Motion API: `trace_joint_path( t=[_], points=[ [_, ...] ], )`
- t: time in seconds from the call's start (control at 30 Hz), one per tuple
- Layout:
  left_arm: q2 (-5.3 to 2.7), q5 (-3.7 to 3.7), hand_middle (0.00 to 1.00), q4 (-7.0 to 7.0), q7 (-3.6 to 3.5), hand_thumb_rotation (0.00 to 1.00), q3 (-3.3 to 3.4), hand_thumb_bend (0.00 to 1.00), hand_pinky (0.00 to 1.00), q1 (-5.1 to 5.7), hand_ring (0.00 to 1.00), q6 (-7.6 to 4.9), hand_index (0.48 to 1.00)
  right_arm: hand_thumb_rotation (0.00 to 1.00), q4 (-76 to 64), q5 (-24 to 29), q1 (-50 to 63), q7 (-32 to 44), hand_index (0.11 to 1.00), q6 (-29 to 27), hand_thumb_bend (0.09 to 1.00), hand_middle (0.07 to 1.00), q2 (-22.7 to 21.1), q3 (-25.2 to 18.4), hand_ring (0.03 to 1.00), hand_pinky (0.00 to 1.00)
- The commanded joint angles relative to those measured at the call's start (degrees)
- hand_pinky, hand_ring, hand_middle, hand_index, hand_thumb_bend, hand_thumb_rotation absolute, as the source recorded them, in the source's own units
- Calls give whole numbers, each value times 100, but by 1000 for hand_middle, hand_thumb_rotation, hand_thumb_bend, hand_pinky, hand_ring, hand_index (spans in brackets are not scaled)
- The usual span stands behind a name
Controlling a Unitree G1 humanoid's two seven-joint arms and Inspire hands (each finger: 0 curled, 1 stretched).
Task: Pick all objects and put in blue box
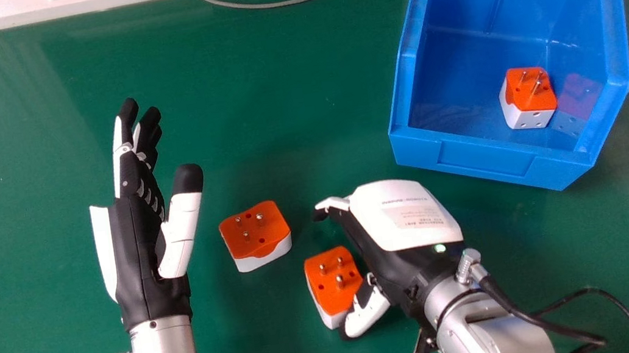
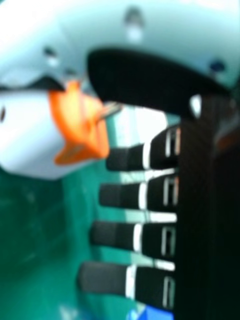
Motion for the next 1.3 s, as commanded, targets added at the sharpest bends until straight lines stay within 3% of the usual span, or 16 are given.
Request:
trace_joint_path(
  t=[0.0, 0.1, 0.23, 0.37, 0.57, 0.7, 0.97, 1.07, 1.17, 1.27],
  points=[
    [-28, -4, 916, -73, -10, 804, -32, 940, 974, -22, 931, -145, 939, 20, 102, 138, 98, 109, 733, -64, 640, 651, -53, 139, 560, 355],
    [-42, -56, 916, -88, -67, 803, -40, 939, 972, -23, 931, -139, 939, 16, 87, 189, 89, 84, 716, -99, 617, 624, -113, 161, 529, 322],
    [-53, -62, 916, -102, -64, 801, -36, 939, 973, -17, 931, -121, 940, 13, 74, 234, 36, 221, 671, -58, 597, 603, -165, 195, 504, 295],
    [-48, -80, 915, -114, -106, 797, -46, 939, 975, -16, 932, -133, 940, 8, 43, 302, 49, 131, 630, -157, 564, 556, -218, 211, 451, 272],
    [-32, -38, 916, -95, -75, 795, -42, 936, 981, -22, 935, -161, 943, 4, 3, 462, 69, 68, 593, -206, 535, 511, -238, 200, 404, 248],
    [-43, -86, 917, -94, -122, 796, -45, 932, 979, -28, 935, -150, 943, 2, 5, 524, 69, 12, 571, -259, 520, 486, -262, 194, 379, 229],
    [-35, -25, 917, -108, -57, 794, -49, 938, 980, -35, 936, -99, 943, 0, -31, 656, 50, 6, 560, -250, 513, 478, -273, 176, 369, 226],
    [-53, -89, 917, -108, -101, 795, -45, 938, 979, -43, 935, -113, 942, 0, -31, 701, 74, -145, 554, -314, 511, 475, -258, 150, 367, 224],
    [-50, -106, 917, -87, -121, 793, -39, 939, 980, -56, 935, -112, 942, 0, -32, 743, 86, -319, 551, -362, 511, 473, -265, 144, 365, 222],
    [-36, -48, 917, -90, -75, 792, -43, 940, 979, -47, 934, -104, 941, 0, -44, 809, 88, -364, 549, -337, 510, 475, -266, 137, 364, 226]
  ],
)
